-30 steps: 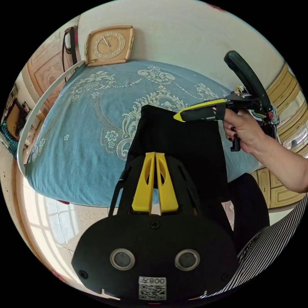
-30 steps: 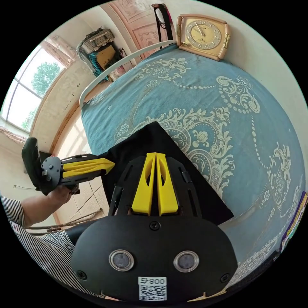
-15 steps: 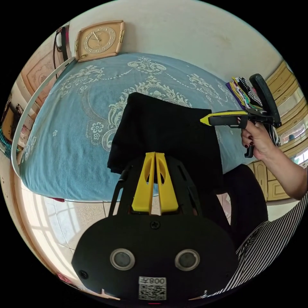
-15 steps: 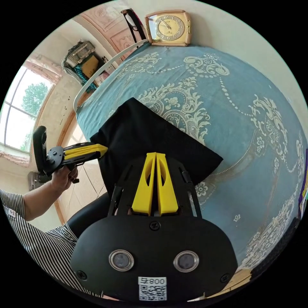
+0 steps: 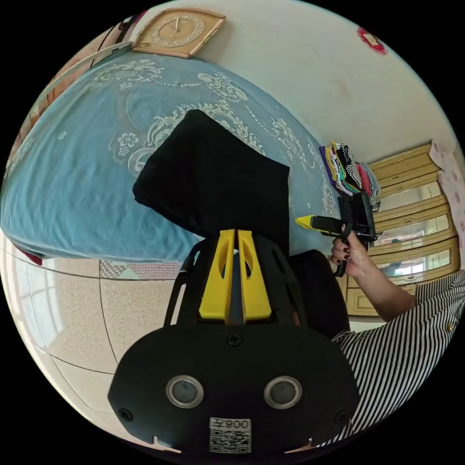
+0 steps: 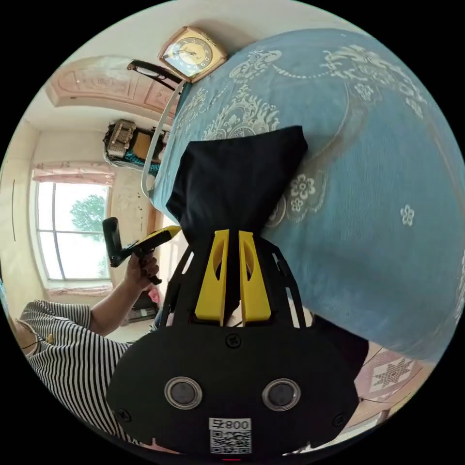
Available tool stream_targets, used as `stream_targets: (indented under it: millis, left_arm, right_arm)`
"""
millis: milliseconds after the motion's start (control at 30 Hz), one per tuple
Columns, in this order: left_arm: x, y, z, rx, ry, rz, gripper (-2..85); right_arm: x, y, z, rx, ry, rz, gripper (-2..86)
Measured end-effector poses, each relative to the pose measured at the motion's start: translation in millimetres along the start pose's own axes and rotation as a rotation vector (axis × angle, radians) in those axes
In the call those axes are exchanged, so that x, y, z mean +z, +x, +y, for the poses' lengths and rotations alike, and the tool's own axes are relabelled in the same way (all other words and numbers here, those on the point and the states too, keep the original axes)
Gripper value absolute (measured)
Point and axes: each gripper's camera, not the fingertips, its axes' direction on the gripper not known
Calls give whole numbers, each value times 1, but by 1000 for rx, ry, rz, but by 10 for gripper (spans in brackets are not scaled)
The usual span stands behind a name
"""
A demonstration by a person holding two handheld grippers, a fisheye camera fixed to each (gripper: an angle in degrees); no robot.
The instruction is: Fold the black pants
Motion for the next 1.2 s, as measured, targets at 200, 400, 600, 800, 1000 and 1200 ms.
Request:
stream_targets:
  millis: [200,400,600,800,1000,1200]
  left_arm:
    - [-13,-59,2,-216,-82,367,106]
    - [-33,-98,-14,-328,-91,508,130]
    - [-58,-122,-44,-344,-105,530,131]
    - [-74,-142,-71,-376,-91,643,112]
    - [-102,-158,-80,-417,-11,729,64]
    - [-127,-169,-93,-414,-7,739,59]
  right_arm:
    - [-16,40,34,217,-23,-313,86]
    - [-20,44,34,280,-79,-434,86]
    - [-54,30,33,247,-62,-465,42]
    - [-88,6,26,194,-36,-508,34]
    - [-104,9,33,193,-55,-497,46]
    - [-116,26,52,286,18,-528,102]
